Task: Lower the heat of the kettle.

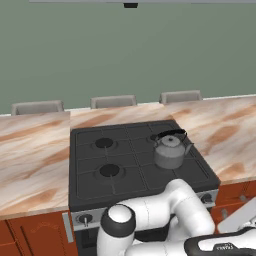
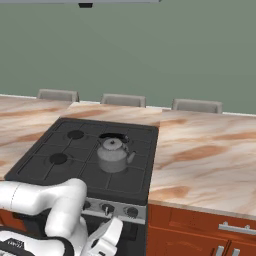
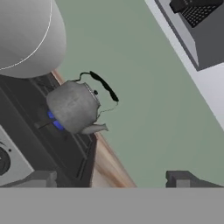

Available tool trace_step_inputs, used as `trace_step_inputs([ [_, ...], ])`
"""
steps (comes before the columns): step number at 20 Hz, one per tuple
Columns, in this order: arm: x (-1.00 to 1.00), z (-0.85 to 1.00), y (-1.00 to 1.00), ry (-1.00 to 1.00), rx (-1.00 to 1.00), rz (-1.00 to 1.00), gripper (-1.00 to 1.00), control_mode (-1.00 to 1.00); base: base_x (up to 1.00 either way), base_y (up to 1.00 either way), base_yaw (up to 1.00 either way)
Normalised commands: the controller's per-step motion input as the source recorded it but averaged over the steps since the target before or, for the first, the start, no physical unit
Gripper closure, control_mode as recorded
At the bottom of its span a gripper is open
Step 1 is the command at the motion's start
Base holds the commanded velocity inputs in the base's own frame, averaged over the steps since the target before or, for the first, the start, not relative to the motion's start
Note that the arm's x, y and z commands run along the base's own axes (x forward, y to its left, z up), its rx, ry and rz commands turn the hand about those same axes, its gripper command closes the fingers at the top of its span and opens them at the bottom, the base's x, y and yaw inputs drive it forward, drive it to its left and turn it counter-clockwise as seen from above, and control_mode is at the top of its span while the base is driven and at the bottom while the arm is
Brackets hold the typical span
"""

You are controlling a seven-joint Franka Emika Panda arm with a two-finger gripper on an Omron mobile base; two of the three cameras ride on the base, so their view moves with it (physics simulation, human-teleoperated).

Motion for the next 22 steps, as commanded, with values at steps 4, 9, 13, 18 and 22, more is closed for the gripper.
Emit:
trace_step_inputs([
  [4,0.00,-0.17,-0.03,0.00,0.00,0.08,-1.00,-1.00,0.00,0.00,0.00],
  [9,0.00,-0.12,-0.12,0.02,0.00,0.10,-1.00,-1.00,0.00,0.00,0.00],
  [13,0.02,-0.13,-0.23,0.05,0.00,0.10,-1.00,-1.00,0.00,0.00,0.00],
  [18,0.03,-0.20,-0.23,0.07,0.00,0.10,-1.00,-1.00,0.00,0.00,0.00],
  [22,0.19,-0.21,-0.12,0.08,0.00,0.10,-1.00,-1.00,0.00,0.00,0.00],
])
